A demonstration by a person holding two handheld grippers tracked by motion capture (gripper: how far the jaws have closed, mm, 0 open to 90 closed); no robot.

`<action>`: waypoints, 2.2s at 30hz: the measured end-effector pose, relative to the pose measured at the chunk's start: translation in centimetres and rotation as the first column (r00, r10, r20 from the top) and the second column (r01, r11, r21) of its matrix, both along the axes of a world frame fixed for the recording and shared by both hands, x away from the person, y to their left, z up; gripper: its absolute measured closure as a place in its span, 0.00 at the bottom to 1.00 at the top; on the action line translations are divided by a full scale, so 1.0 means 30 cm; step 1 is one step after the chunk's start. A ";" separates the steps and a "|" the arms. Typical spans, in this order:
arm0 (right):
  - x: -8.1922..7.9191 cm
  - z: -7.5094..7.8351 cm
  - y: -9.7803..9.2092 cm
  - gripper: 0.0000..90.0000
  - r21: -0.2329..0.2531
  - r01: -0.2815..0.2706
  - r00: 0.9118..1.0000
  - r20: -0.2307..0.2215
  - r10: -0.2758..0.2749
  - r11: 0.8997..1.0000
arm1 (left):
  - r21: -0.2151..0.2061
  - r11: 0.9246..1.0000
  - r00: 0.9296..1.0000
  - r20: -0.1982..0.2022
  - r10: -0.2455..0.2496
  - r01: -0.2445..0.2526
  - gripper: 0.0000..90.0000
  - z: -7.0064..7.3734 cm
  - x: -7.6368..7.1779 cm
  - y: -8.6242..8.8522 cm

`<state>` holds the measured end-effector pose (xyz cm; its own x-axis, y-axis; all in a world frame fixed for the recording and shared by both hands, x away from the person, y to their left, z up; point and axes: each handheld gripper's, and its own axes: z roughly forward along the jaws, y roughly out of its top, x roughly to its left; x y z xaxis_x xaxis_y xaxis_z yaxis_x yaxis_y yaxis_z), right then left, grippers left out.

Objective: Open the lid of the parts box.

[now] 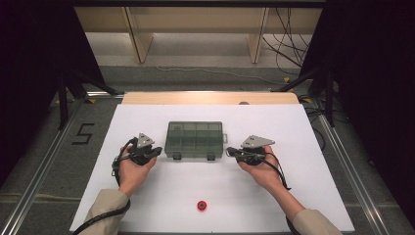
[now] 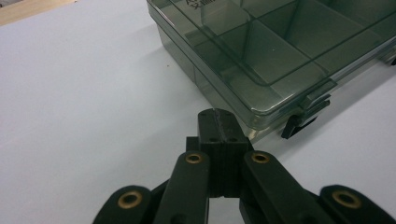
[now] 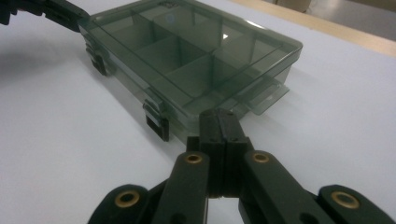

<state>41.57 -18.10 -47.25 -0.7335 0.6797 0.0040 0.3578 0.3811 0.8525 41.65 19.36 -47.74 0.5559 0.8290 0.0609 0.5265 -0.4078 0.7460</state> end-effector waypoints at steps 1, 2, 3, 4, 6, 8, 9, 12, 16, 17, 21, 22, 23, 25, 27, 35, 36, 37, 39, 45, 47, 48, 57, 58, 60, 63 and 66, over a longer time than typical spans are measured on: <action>0.003 -0.004 0.004 1.00 -0.008 0.001 1.000 -0.009 -0.001 1.000 | 0.006 1.000 1.000 0.003 -0.002 0.002 1.00 -0.001 0.001 -0.001; 0.006 -0.009 0.008 1.00 -0.012 0.001 1.000 -0.012 -0.001 1.000 | 0.002 1.000 1.000 -0.003 0.001 -0.001 1.00 -0.004 0.000 -0.004; 0.010 -0.013 0.010 1.00 -0.020 -0.003 1.000 -0.022 0.002 1.000 | -0.034 0.999 1.000 0.008 0.015 -0.015 1.00 -0.012 0.002 -0.014; 0.012 -0.017 0.013 1.00 -0.032 0.003 1.000 -0.025 -0.004 0.999 | 0.009 1.000 1.000 -0.005 -0.001 0.001 1.00 -0.008 0.001 -0.007; 0.017 -0.026 0.018 1.00 -0.034 0.003 0.999 -0.038 -0.005 0.999 | 0.026 1.000 1.000 -0.004 -0.015 0.015 1.00 -0.009 0.001 -0.007; 0.022 -0.033 0.019 1.00 -0.043 0.003 0.999 -0.041 -0.005 0.999 | -0.004 1.000 1.000 0.001 -0.005 0.005 1.00 -0.015 0.001 -0.015; 0.023 -0.034 0.020 1.00 -0.044 0.003 0.999 -0.046 -0.005 0.999 | -0.011 1.000 1.000 -0.001 -0.005 0.005 1.00 -0.016 0.000 -0.018; 0.028 -0.042 0.027 1.00 -0.053 -0.002 0.999 -0.053 -0.001 0.999 | 0.000 1.000 1.000 0.011 -0.010 0.010 1.00 -0.015 -0.002 -0.021; 0.029 -0.046 0.032 1.00 -0.059 -0.005 0.999 -0.053 0.002 0.998 | 0.035 0.998 0.999 0.003 -0.045 0.045 1.00 -0.004 -0.004 -0.018; 0.028 -0.046 0.033 1.00 -0.060 -0.005 0.999 -0.053 0.002 0.998 | 0.035 0.999 0.999 0.011 -0.039 0.039 1.00 -0.005 -0.006 -0.021; 0.026 -0.047 0.036 1.00 -0.066 -0.010 0.998 -0.056 0.006 0.998 | 0.046 0.998 0.999 0.013 -0.052 0.052 1.00 -0.005 -0.006 -0.019; 0.026 -0.048 0.038 1.00 -0.065 -0.013 0.998 -0.055 0.009 0.998 | 0.020 0.999 0.999 0.022 -0.038 0.038 1.00 -0.009 -0.007 -0.024; 0.024 -0.049 0.039 1.00 -0.069 -0.017 0.998 -0.061 0.013 0.997 | 0.019 0.999 0.999 0.024 -0.040 0.039 1.00 -0.010 -0.007 -0.024; 0.020 -0.051 0.044 1.00 -0.075 -0.014 0.998 -0.061 0.009 0.997 | 0.013 0.999 0.999 0.027 -0.042 0.042 1.00 -0.010 -0.007 -0.024; 0.019 -0.050 0.044 1.00 -0.080 -0.017 0.998 -0.057 0.012 0.997 | 0.042 0.997 0.998 0.019 -0.064 0.063 1.00 -0.005 -0.008 -0.017; 0.017 -0.048 0.047 1.00 -0.085 -0.030 0.999 -0.048 0.026 0.996 | 0.011 0.998 0.997 0.033 -0.067 0.067 1.00 -0.008 -0.014 -0.020; 0.015 -0.048 0.050 1.00 -0.088 -0.024 0.999 -0.041 0.021 0.996 | 0.013 0.998 0.997 0.029 -0.068 0.067 1.00 -0.007 -0.016 -0.020; 0.015 -0.046 0.050 1.00 -0.090 -0.030 0.999 -0.037 0.026 0.996 | 0.055 0.994 0.996 0.021 -0.092 0.091 1.00 0.000 -0.017 -0.013; 0.012 -0.044 0.052 1.00 -0.094 -0.029 0.999 -0.038 0.026 0.995 | 0.058 0.994 0.995 0.022 -0.093 0.092 1.00 0.002 -0.021 -0.015; 0.010 -0.044 0.054 1.00 -0.094 -0.036 0.999 -0.032 0.034 0.995 | 0.077 0.991 0.994 0.029 -0.109 0.106 1.00 -0.001 -0.025 -0.020; 0.007 -0.044 0.056 1.00 -0.093 -0.033 0.999 -0.032 0.030 0.995 | 0.085 0.990 0.993 0.028 -0.114 0.112 1.00 -0.002 -0.024 -0.020; 0.007 -0.044 0.056 1.00 -0.093 -0.032 0.999 -0.030 0.030 0.995 | 0.068 0.993 0.994 0.027 -0.101 0.099 1.00 -0.006 -0.027 -0.025; 0.007 -0.045 0.056 1.00 -0.098 -0.030 0.999 -0.020 0.028 0.995 | 0.108 0.987 0.991 0.039 -0.125 0.120 0.99 -0.001 -0.026 -0.029; 0.007 -0.045 0.056 1.00 -0.098 -0.030 0.999 -0.018 0.029 0.995 | 0.102 0.988 0.991 0.044 -0.123 0.118 0.99 -0.003 -0.026 -0.031; 0.006 -0.043 0.056 1.00 -0.095 -0.030 0.999 -0.023 0.028 0.995 | 0.105 0.987 0.991 0.041 -0.129 0.125 1.00 -0.001 -0.027 -0.031; 0.007 -0.041 0.054 1.00 -0.093 -0.030 0.999 -0.018 0.028 0.995 | 0.096 0.988 0.991 0.041 -0.125 0.120 1.00 0.001 -0.028 -0.030; 0.004 -0.035 0.054 1.00 -0.083 -0.027 1.000 -0.015 0.026 0.996 | 0.092 0.989 0.992 0.043 -0.120 0.116 1.00 0.009 -0.030 -0.028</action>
